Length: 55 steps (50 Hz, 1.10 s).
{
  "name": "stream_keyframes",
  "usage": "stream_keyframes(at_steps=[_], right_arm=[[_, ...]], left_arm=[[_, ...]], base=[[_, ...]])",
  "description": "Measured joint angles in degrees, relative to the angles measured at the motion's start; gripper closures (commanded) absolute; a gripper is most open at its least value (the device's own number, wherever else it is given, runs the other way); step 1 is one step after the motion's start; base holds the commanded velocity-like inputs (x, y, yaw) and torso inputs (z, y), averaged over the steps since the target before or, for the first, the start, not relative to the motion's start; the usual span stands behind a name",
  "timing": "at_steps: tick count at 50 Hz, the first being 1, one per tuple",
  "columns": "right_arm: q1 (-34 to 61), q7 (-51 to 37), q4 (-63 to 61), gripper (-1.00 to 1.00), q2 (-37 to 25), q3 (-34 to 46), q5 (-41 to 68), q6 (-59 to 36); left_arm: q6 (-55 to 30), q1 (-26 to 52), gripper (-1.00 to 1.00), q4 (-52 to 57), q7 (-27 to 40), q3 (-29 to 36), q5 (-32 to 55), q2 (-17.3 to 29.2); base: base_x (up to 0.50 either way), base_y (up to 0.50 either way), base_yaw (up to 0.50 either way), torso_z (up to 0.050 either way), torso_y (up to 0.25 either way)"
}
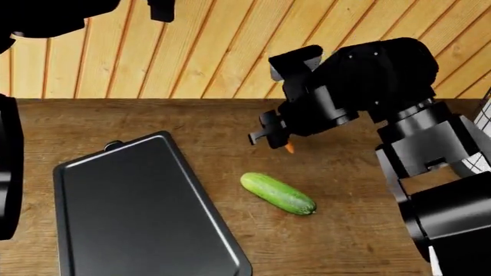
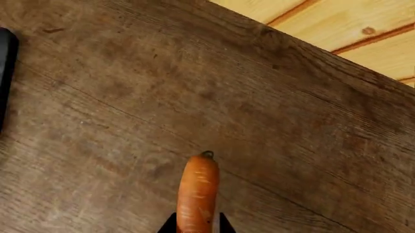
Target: Place the two vegetables and bowl onto the tray for setting up a vegetable dip station.
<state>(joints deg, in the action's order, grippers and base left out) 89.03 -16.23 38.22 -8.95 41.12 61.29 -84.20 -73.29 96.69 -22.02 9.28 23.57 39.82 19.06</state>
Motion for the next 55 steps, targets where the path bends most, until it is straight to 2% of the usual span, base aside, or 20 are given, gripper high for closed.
stream_keyframes(at_steps=[9, 17, 24, 35, 44, 45, 55], right_arm=[[2.1, -15.1, -8.4, 1.00, 0.6, 4.5, 22.7, -2.9], [5.3, -18.5, -12.0, 1.00, 4.3, 8.4, 32.0, -2.6], [9.9, -15.6, -14.2, 1.00, 6.6, 15.6, 37.0, 2.3], [20.1, -4.2, -16.4, 1.00, 8.2, 36.7, 46.0, 21.3], [20.6, 0.5, -16.9, 1.00, 8.7, 44.5, 46.2, 30.1], [20.3, 0.8, -17.1, -1.00, 8.7, 45.0, 46.2, 30.6], [25.6, 6.6, -10.2, -1.00, 8.9, 48.1, 48.2, 31.1]], left_arm=[[-0.3, 0.2, -1.00, 0.3, 0.3, -0.1, 0.3, 0.1], [-0.9, 0.3, -1.00, 0.9, 0.8, -0.4, 0.7, 0.3], [-1.2, 0.4, -1.00, 1.3, 1.1, -0.7, 1.0, 0.5], [-1.9, 0.4, -1.00, 2.1, 1.8, -1.4, 1.6, 0.9], [-2.4, 0.2, -1.00, 2.8, 2.3, -1.8, 2.1, 1.4], [-2.5, 0.2, -1.00, 2.9, 2.4, -1.9, 2.2, 1.4], [-3.8, -0.4, -1.00, 4.5, 3.5, -2.9, 3.0, 2.4]], base=[[0.00, 0.00, 0.00, 0.000, 0.000], [0.00, 0.00, 0.00, 0.000, 0.000], [0.00, 0.00, 0.00, 0.000, 0.000], [0.00, 0.00, 0.00, 0.000, 0.000], [0.00, 0.00, 0.00, 0.000, 0.000], [0.00, 0.00, 0.00, 0.000, 0.000], [0.00, 0.00, 0.00, 0.000, 0.000]])
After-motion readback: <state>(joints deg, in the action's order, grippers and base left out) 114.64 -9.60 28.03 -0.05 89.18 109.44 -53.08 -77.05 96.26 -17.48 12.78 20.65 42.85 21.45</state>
